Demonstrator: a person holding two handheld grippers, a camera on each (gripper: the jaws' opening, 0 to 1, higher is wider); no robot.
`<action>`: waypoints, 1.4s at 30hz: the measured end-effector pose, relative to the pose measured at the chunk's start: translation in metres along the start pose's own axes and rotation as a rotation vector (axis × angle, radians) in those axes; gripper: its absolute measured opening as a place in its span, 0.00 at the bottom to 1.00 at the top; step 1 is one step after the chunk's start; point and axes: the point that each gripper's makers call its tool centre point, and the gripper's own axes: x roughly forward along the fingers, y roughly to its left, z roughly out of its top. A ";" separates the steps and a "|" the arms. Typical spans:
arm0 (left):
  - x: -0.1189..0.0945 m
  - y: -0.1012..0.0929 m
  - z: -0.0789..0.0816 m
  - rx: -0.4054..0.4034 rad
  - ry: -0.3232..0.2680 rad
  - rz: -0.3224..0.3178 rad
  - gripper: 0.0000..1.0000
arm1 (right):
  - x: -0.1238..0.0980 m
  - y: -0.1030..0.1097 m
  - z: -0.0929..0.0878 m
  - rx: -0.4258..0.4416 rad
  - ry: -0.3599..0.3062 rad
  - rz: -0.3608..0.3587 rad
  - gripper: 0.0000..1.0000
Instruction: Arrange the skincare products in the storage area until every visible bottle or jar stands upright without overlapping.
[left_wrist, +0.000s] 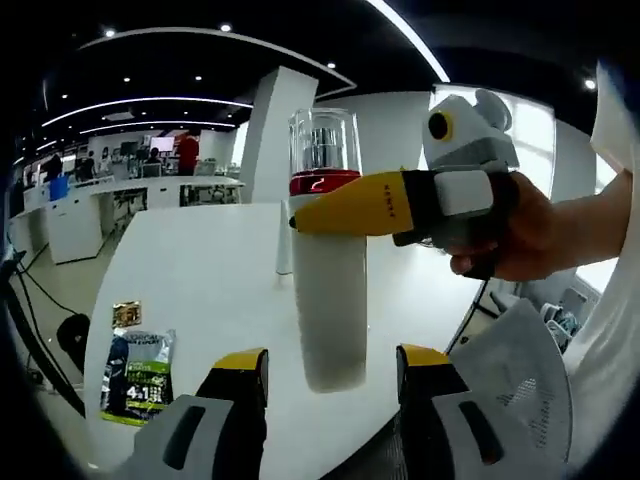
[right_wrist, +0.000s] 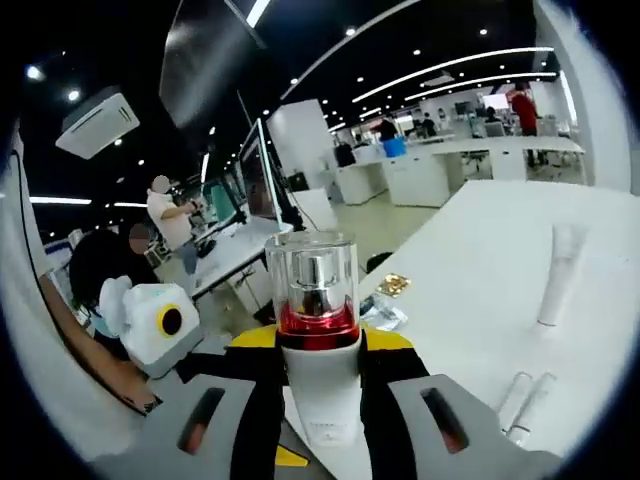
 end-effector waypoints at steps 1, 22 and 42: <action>-0.001 -0.002 0.006 0.015 -0.029 -0.008 0.53 | -0.001 0.003 0.001 0.001 -0.007 0.000 0.26; 0.000 -0.021 0.016 0.050 0.021 -0.171 0.32 | -0.012 0.023 -0.007 0.040 0.008 -0.107 0.27; -0.019 -0.071 0.033 0.028 0.001 -0.511 0.31 | -0.050 0.056 0.011 -0.113 0.018 0.168 0.30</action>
